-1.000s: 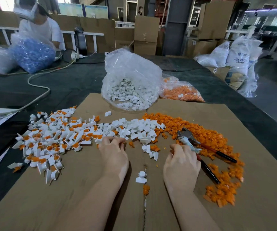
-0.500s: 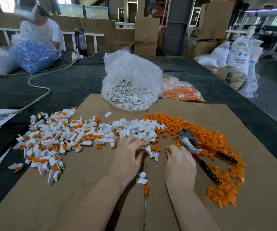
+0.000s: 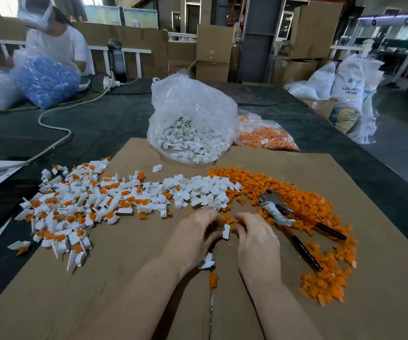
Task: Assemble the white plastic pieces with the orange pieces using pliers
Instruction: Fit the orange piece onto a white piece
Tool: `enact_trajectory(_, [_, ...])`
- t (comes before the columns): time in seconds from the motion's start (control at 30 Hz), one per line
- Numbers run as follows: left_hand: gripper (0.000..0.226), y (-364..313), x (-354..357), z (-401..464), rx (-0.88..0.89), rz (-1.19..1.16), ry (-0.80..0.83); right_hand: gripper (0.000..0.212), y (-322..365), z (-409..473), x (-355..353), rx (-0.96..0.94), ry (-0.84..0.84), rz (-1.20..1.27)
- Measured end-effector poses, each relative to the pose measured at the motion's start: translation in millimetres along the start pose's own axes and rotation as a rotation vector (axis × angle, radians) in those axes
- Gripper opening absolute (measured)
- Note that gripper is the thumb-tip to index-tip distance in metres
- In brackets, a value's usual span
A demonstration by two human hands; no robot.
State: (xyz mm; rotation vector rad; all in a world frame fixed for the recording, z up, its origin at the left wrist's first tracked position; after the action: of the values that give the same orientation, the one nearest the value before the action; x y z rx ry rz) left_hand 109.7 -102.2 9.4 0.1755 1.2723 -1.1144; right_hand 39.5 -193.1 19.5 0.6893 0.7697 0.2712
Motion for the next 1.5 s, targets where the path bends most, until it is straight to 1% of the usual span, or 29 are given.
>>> enact_trajectory(0.07, [0.027, -2, 3, 0, 0.03, 0.012, 0.025, 0.02, 1, 0, -1, 0.002, 0.001, 0.007])
enact_trajectory(0.13, [0.034, -5, 9, 1, 0.056, 0.046, 0.071, 0.02, 0, 0, -1, 0.008, 0.009, 0.021])
enact_trajectory(0.23, [0.03, -1, 12, 1, 0.026, 0.042, 0.085, 0.015, 1, -1, -2, 0.003, 0.003, 0.045])
enact_trajectory(0.4, [0.021, 8, 10, 0, -0.059, -0.073, 0.079, 0.004, 0, -1, -3, 0.012, -0.004, 0.045])
enact_trajectory(0.47, [0.024, 10, 8, -2, -0.085, -0.096, 0.075, 0.003, -2, -1, -2, 0.023, 0.009, 0.043])
enact_trajectory(0.57, [0.023, 17, 2, -3, -0.153, -0.116, 0.038, 0.003, -3, -1, -1, 0.033, 0.013, 0.045])
enact_trajectory(0.7, [0.015, 35, -4, -6, -0.309, -0.284, -0.039, 0.006, -6, -1, -2, 0.059, 0.01, 0.082])
enact_trajectory(0.87, [0.008, 40, -10, -8, -0.36, -0.322, -0.088, 0.008, -3, -1, 1, 0.04, 0.044, 0.103])
enact_trajectory(0.97, [0.005, 41, -8, -10, -0.399, -0.425, -0.073, 0.008, 0, -1, 2, 0.015, 0.053, 0.11])
enact_trajectory(1.03, [0.008, 39, -6, -11, -0.407, -0.502, -0.06, 0.008, 2, -2, 2, -0.004, 0.066, 0.121])
enact_trajectory(1.17, [0.011, 34, -6, -10, -0.373, -0.492, -0.042, 0.008, 11, -2, 0, -0.06, 0.052, 0.12])
enact_trajectory(1.33, [0.006, 35, 0, -11, -0.401, -0.533, -0.011, 0.018, 3, -2, 4, -0.005, 0.073, 0.083])
enact_trajectory(1.43, [0.004, 31, 1, -11, -0.377, -0.549, 0.025, 0.022, 6, -2, 7, -0.019, 0.093, 0.077])
enact_trajectory(1.5, [0.006, 29, 1, -11, -0.352, -0.549, 0.033, 0.024, 7, -2, 7, -0.03, 0.098, 0.073])
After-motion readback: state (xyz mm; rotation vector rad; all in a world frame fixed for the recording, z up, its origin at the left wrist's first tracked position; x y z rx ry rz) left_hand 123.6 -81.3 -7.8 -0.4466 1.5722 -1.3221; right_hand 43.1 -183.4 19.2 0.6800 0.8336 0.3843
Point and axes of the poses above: each hand's wrist, its own z-axis towards the middle knuckle, its own x-axis out of the palm, y = z × x, the point moved 10 cm from there along z, towards the middle knuckle, and after that the axes turned 10 degrees about z, right-handed, at the moved point
